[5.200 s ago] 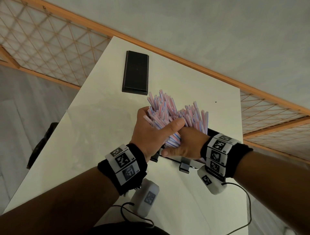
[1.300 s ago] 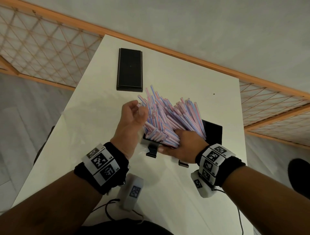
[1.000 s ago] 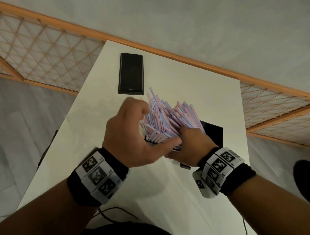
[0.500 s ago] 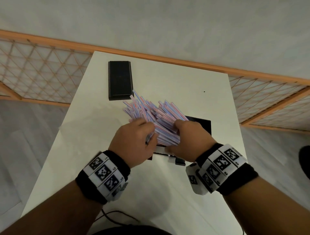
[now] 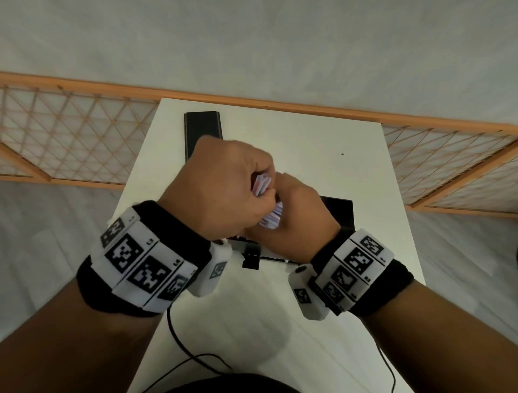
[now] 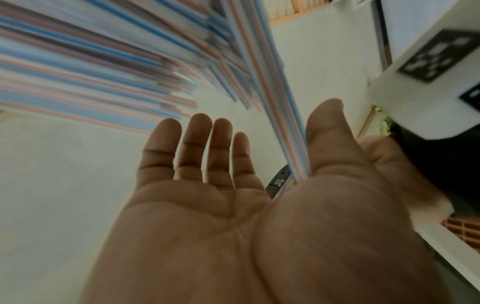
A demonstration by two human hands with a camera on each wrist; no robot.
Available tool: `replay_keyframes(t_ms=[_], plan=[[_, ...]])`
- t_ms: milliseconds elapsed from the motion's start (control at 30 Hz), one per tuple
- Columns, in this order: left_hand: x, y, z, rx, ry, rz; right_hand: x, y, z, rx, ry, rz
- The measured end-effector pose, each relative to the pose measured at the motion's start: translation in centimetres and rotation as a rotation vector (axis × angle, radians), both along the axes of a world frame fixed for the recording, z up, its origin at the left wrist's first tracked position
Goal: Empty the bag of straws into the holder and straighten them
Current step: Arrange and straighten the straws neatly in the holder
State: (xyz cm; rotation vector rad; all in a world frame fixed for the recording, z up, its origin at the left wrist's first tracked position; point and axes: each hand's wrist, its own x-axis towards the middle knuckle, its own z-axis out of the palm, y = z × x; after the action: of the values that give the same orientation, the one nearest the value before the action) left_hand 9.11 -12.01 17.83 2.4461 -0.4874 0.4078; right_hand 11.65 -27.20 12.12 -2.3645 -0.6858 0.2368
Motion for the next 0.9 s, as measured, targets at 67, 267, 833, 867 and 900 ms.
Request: replay_keyframes(t_ms=[67,267,833,867,900], plan=[[0.0,-0.4,2.0,0.073,0.061,0.056,0.1,0.7,1.1,0.082,0.085,0.007],[-0.7,-0.8,6.3,-0.264,-0.085,0.032,0.1,2.4,2.7,0.518,0.046,-0.072],[1.5,-4.7,0.3,-0.285,0.141,0.038,0.4,-1.2,-1.4,0.127,-0.11,-0.14],[1.4,-4.6,0.1,-0.324,0.114,0.044,0.2,-1.4,-1.5,0.154,-0.106,-0.128],[1.4,-4.3,0.0,-0.391,0.074,0.06,0.1,-1.6,-1.7,0.153,-0.1,-0.123]])
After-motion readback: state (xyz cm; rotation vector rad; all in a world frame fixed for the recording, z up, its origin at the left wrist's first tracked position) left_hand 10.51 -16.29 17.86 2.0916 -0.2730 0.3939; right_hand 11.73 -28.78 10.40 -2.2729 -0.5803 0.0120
